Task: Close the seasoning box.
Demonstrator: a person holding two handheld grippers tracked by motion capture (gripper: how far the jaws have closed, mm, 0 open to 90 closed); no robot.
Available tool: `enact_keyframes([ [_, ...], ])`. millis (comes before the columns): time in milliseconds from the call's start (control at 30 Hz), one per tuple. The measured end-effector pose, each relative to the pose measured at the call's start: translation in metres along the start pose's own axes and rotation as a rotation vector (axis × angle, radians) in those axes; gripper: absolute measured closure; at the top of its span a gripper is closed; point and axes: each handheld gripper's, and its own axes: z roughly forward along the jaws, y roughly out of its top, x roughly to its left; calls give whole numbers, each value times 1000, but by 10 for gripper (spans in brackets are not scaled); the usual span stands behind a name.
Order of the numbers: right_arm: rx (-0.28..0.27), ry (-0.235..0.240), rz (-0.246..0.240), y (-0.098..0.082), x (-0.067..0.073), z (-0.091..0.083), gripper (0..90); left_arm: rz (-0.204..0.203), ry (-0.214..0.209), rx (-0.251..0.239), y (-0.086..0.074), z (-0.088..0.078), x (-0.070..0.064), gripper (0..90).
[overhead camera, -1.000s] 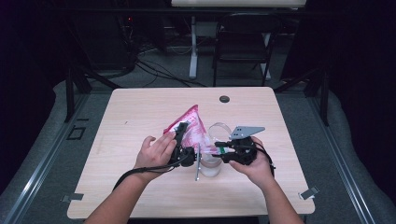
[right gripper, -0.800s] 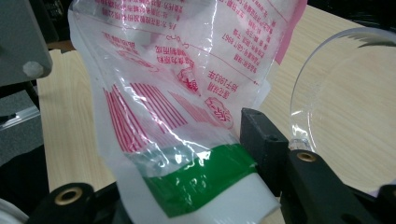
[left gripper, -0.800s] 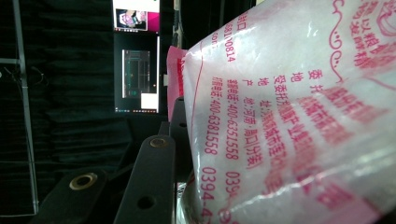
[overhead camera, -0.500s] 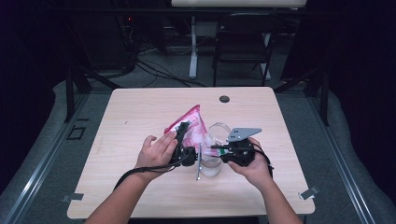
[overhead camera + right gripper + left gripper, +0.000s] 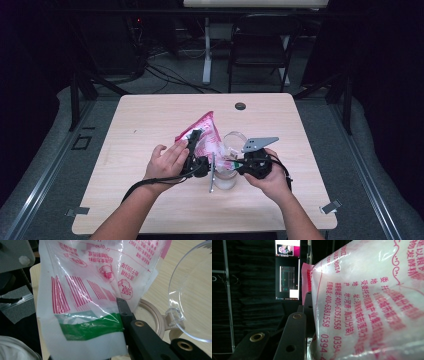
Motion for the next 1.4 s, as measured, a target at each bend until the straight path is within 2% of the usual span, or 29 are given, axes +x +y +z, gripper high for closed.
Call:
enact_keyframes([
  [33, 7, 2, 0, 0, 0, 1, 900, 0, 8, -13, 0, 1, -1, 732],
  [467, 25, 10, 15, -1, -2, 2, 900, 4, 7, -7, 0, -1, 0, 732],
  [667, 24, 10, 22, -2, -2, 2, 900, -3, 15, -23, 0, -1, 0, 732],
  [1067, 31, 14, 26, -2, -3, 3, 900, -4, 7, -14, 1, -3, 1, 732],
  [1400, 30, 12, 31, -3, -4, 3, 900, 0, 18, -28, 1, -3, 3, 731],
])
